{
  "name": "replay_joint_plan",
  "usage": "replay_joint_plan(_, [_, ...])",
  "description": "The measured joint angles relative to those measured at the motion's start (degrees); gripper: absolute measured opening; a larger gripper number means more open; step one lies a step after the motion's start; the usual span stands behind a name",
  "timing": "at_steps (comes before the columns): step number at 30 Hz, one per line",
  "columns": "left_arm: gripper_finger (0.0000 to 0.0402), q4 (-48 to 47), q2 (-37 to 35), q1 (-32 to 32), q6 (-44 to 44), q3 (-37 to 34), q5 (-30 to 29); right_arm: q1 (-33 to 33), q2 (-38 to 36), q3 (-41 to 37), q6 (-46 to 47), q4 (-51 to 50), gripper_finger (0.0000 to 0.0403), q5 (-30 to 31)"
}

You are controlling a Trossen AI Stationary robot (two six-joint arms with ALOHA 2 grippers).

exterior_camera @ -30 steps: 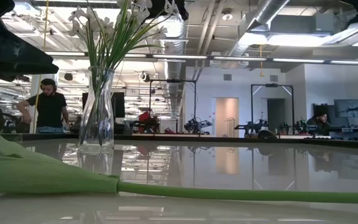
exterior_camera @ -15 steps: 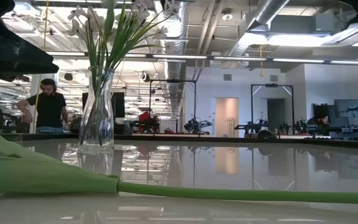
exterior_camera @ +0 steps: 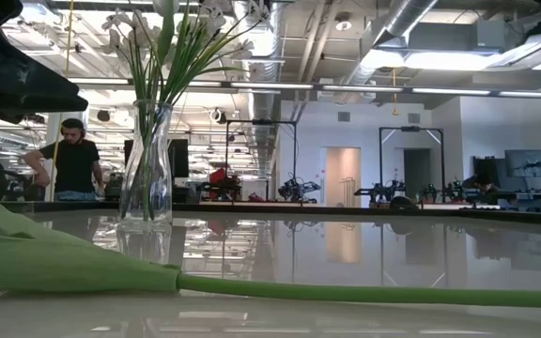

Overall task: Sort flowers into vase by color
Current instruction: Put the white flower into the transparent vase

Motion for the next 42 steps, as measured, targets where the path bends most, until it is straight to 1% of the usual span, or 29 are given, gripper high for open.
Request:
replay_joint_plan(3, [0.0164, 0.05, 0.0, 0.05, 0.38, 0.02, 1.63, 3.47, -2.67, 0.07, -0.26, -3.75, 0.0021, -1.82])
replay_joint_plan(7, [0.0164, 2.67, 0.02, 0.85, 3.05, 0.02, 7.35, 10.36, -4.07, 0.2, -2.77, -11.63, 0.0021, -2.94])
replay_joint_plan(10, [0.0164, 8.86, 0.04, 2.19, 9.01, 0.02, 11.17, 16.91, -3.87, 0.07, -4.91, -19.4, 0.0021, -4.84])
replay_joint_plan(13, [0.0164, 16.24, 0.07, 3.74, 16.45, 0.04, 15.62, 23.48, -2.79, -0.66, -2.29, -24.26, 0.0021, -5.41])
replay_joint_plan(15, [0.0164, 19.7, 0.07, 4.65, 20.42, 0.04, 18.47, 27.93, -2.64, -3.57, 0.77, -24.64, 0.0021, -5.3])
replay_joint_plan(17, [0.0164, 21.29, 0.07, 5.3, 22.32, 0.04, 19.73, 31.96, -2.43, -7.31, 5.22, -21.29, 0.0021, -3.89])
replay_joint_plan(22, [0.0164, 21.76, 1.37, 6.31, 22.2, 0.04, 20.17, 39.33, -2.47, -14.8, 19.74, -14.53, 0.0025, 2.47])
replay_joint_plan(24, [0.0164, 23.51, 2.81, 6.54, 22.29, 0.04, 22.16, 40.95, -2.52, -18.12, 24.66, -11.12, 0.003, 4.65])
replay_joint_plan(26, [0.0164, 26.59, 4.89, 6.83, 23.46, 0.04, 26.19, 41.76, -2.45, -20.95, 29.11, -7.72, 0.0037, 6.2])
replay_joint_plan(28, [0.0164, 31.13, 7.37, 6.93, 26.48, 0.04, 30.11, 41.85, -2.43, -22.62, 33.21, -6.16, 0.0045, 6.94])
replay_joint_plan(30, [0.0164, 37.07, 9.74, 6.93, 31.26, 0.04, 32.06, 41.69, -2.58, -24.4, 35.91, -5.46, 0.0054, 6.93])
replay_joint_plan(33, [0.0164, 44.55, 12.22, 6.93, 37.52, 0.04, 31.96, 40.89, -2.48, -27.07, 38.91, -6.27, 0.0072, 7.87])
replay_joint_plan(35, [0.0164, 47.33, 12.96, 7.04, 39.46, 0.04, 31.94, 40.31, -2.45, -28.92, 40.21, -6.01, 0.0089, 7.9])
replay_joint_plan(42, [0.0164, 48.0, 13.29, 7.1, 39.64, 0.04, 31.89, 41.18, -2.45, -33.48, 38.0, -5.4, 0.0165, 7.83])
